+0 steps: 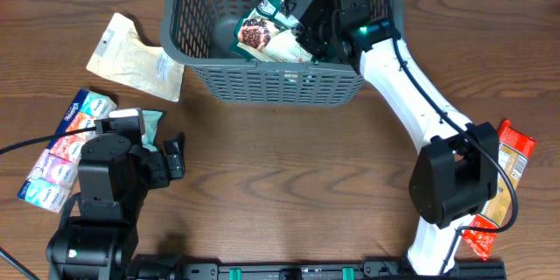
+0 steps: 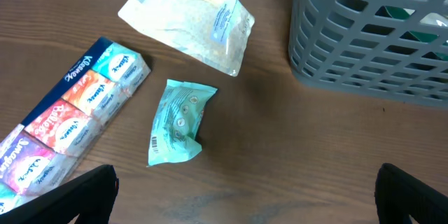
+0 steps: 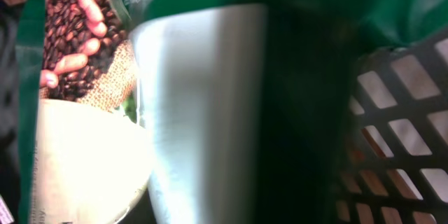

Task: Pack container
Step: 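Lift the coffee bag with the right gripper and drop it into basket, then reach the right gripper to the orange pasta packet and grasp it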

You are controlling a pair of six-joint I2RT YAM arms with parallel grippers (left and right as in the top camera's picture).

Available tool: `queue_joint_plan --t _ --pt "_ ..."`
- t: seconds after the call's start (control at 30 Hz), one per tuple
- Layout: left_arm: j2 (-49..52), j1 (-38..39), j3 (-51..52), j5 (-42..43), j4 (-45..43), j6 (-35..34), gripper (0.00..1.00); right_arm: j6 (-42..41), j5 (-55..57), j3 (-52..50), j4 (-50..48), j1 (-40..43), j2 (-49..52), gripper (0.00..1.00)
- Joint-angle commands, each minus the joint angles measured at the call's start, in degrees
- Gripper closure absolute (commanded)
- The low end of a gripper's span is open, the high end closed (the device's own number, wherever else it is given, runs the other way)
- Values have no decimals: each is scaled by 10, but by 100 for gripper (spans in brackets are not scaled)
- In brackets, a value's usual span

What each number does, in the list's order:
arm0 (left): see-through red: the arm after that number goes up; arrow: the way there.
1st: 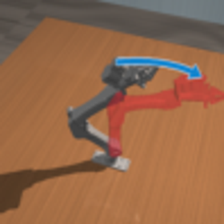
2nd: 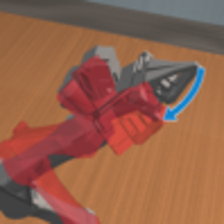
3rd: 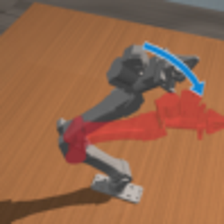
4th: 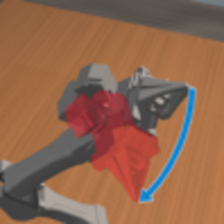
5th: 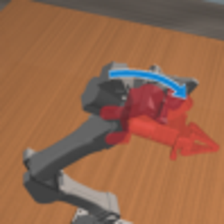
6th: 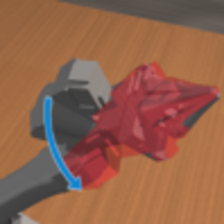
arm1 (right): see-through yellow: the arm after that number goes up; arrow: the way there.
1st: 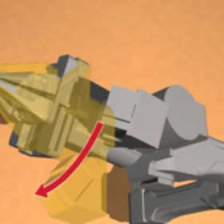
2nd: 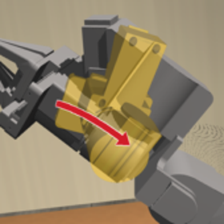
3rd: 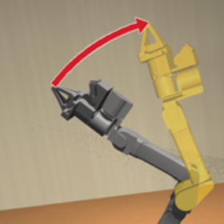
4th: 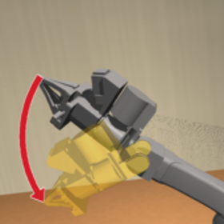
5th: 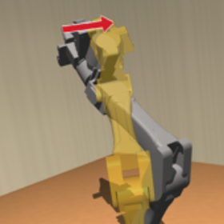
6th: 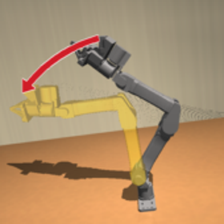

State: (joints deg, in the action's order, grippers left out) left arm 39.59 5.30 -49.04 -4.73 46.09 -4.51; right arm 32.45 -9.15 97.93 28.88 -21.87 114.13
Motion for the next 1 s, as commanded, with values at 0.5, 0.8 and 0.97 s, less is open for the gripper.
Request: queue_joint_plan --t 0.5,0.8,0.97 --pt "0 -3 -11 -4 0 -5 1 -127 26 88 10 38 -82 1" --pt "0 -3 -11 -4 0 -5 1 -412 43 315 277 180 -115 1" --pt "0 -3 -11 -4 0 -5 1 -469 79 377 414 271 -115 1"
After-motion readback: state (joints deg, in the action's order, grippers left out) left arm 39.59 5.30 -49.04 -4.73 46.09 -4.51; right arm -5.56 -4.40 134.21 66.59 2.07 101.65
